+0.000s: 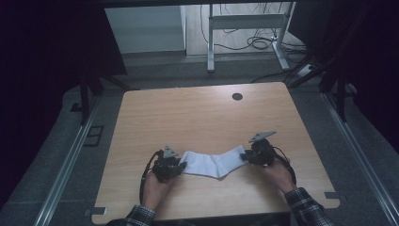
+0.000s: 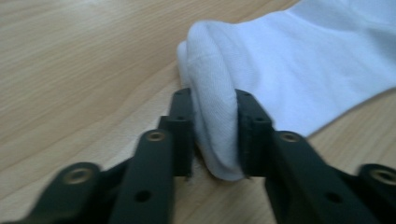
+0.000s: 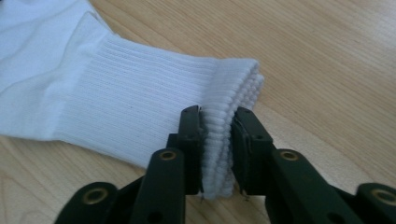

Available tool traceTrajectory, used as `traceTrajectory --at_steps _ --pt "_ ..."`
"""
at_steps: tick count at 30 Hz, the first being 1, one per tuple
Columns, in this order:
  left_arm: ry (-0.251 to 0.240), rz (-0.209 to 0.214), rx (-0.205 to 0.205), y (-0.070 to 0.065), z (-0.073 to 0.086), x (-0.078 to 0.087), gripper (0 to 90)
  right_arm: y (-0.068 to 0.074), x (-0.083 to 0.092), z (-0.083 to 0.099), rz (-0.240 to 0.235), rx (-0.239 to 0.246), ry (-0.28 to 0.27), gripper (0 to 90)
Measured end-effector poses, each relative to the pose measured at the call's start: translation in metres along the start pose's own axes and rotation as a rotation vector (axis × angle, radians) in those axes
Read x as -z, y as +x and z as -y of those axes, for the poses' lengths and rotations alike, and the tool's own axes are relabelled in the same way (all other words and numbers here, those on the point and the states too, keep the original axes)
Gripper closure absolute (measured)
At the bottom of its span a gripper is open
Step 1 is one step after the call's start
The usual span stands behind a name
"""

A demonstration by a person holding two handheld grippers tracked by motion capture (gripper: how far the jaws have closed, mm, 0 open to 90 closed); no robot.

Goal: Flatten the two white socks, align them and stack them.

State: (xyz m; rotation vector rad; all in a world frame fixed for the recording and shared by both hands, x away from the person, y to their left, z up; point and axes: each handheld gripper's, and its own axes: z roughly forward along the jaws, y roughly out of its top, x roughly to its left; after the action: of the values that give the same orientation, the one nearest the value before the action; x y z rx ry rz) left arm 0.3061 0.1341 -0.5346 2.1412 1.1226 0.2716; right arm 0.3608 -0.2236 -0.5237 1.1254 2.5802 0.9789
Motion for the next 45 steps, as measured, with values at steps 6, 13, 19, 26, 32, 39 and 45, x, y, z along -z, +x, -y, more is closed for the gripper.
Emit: traceTrajectory --at_steps 6,13,19,26,32,39,45 --pt "0.002 0.032 0.012 0.003 0.000 0.000 82.3 0.004 0.001 -0.002 0.019 0.010 0.015 77.7" --pt "-0.013 0.016 -0.014 0.001 -0.007 0.004 83.2 0.008 0.011 -0.006 0.031 0.034 -0.004 78.8" --pt "-0.049 0.002 -0.034 0.002 -0.017 0.014 83.0 0.006 0.024 -0.013 0.027 0.039 -0.047 79.5" --pt "-0.085 -0.021 -0.045 0.008 -0.040 0.020 83.0 0.003 0.034 -0.026 0.046 0.040 -0.077 79.7" --pt "-0.107 -0.041 -0.049 0.014 -0.063 0.022 83.0 -0.007 0.041 -0.043 0.077 0.032 -0.097 79.7" --pt "-0.092 -0.079 -0.062 0.022 -0.089 0.016 82.9 -0.022 0.043 -0.060 0.096 0.010 -0.118 79.7" --pt "-0.074 -0.122 -0.050 0.032 -0.102 -0.001 82.9 -0.034 0.033 -0.072 0.109 -0.007 -0.116 79.6"
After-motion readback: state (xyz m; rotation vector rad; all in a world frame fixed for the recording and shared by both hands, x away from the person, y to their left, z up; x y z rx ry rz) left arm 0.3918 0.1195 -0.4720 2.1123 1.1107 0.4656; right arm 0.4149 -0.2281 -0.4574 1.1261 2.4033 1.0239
